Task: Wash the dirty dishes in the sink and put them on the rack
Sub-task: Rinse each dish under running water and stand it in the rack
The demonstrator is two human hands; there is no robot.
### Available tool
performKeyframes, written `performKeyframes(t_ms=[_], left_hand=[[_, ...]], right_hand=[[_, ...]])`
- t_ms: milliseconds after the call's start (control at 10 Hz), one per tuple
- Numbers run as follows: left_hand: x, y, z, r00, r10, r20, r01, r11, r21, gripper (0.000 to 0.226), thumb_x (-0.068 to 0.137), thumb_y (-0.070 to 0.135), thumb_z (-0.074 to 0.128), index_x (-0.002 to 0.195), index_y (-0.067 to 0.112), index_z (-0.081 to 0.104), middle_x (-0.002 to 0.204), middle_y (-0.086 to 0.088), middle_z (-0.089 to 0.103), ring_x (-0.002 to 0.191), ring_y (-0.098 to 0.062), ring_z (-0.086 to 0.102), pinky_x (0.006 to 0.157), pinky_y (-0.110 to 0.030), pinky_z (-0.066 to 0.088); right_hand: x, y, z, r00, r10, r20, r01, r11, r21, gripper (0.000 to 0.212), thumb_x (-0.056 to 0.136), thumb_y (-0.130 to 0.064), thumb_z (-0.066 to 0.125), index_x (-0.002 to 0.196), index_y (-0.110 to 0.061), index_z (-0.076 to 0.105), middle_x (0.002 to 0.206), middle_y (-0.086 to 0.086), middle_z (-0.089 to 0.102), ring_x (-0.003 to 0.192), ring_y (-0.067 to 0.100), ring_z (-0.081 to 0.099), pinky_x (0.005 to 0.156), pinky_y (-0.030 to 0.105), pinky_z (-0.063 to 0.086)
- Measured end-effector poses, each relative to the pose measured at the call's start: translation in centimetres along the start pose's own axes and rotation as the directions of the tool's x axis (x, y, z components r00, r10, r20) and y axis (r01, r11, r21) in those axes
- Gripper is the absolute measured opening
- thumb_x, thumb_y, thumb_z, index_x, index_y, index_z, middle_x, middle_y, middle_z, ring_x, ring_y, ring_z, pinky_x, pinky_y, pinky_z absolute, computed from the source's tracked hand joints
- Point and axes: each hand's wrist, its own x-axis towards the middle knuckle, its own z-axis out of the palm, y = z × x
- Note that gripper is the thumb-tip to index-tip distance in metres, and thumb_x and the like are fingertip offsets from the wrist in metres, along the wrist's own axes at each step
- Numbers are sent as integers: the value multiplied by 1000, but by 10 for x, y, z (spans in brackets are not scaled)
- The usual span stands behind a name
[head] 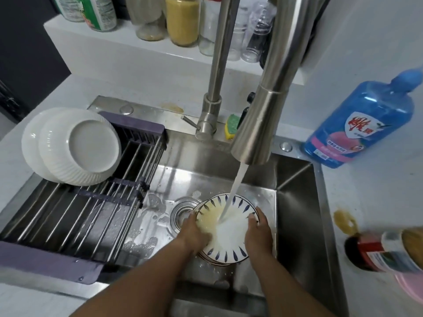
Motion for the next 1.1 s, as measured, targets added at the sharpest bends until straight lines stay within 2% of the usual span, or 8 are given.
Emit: performKeyframes(t_ms=[100,200,300,400,600,700,900,1100], left_hand=[[-44,41,-22,996,28,79,-29,1000,3,75,84,2,67,151,12,35,121,-16,65,104,-30,67,89,-37,55],[-48,43,-31,998,37,43,-41,995,88,68,97,2,55,157,15,26,148,-15,50,122,-27,58,97,-33,51],[-46,45,-35,996,93,13,-94,987,132,59,99,-6,44,155,10,32,134,-12,55,111,-22,55,97,-30,50],[-50,52,-38,987,149,64,-156,978,138,61,96,-16,35,151,9,35,119,-3,50,105,-15,49,76,-6,44],[-36,58,-38,968,194,162,-219,964,153,76,96,-16,35,152,36,32,109,-13,61,79,-8,60,64,-11,45],[-38,62,-33,966,213,147,-246,929,275,79,99,-9,41,151,50,35,134,-5,57,110,-11,62,90,-13,44],[-50,47,-15,991,115,69,-134,852,507,68,96,4,50,158,21,29,143,-18,48,126,-32,54,104,-31,43],[-60,46,-10,973,163,-166,-44,830,556,28,95,7,50,120,10,62,120,-8,69,109,-24,67,88,-27,48]], right_hand=[[-3,5,5,999,45,5,-45,998,51,42,108,-33,38,149,-28,48,143,4,58,125,29,56,110,40,41],[-4,9,13,994,111,-1,-111,992,60,43,108,-35,36,147,-22,50,139,8,61,122,32,57,107,40,43],[-12,7,17,979,202,7,-202,979,8,45,109,-35,32,145,-14,50,138,14,60,122,37,56,104,40,42],[-14,10,17,969,247,10,-246,968,-56,44,109,-33,31,143,-12,49,135,17,59,119,39,57,99,39,43],[-22,19,-10,924,343,169,-293,918,-266,39,105,-25,41,129,0,58,122,23,64,103,37,65,95,46,56],[-26,16,-31,903,358,237,-242,880,-409,30,103,-26,46,112,-6,66,89,15,65,73,31,63,75,36,59],[-19,14,-51,962,206,181,-36,749,-662,16,94,-32,55,84,-20,58,87,6,69,84,26,71,81,36,61],[-15,6,-69,948,142,284,88,743,-664,32,93,-35,55,70,-13,61,76,3,65,78,26,65,65,27,45]])
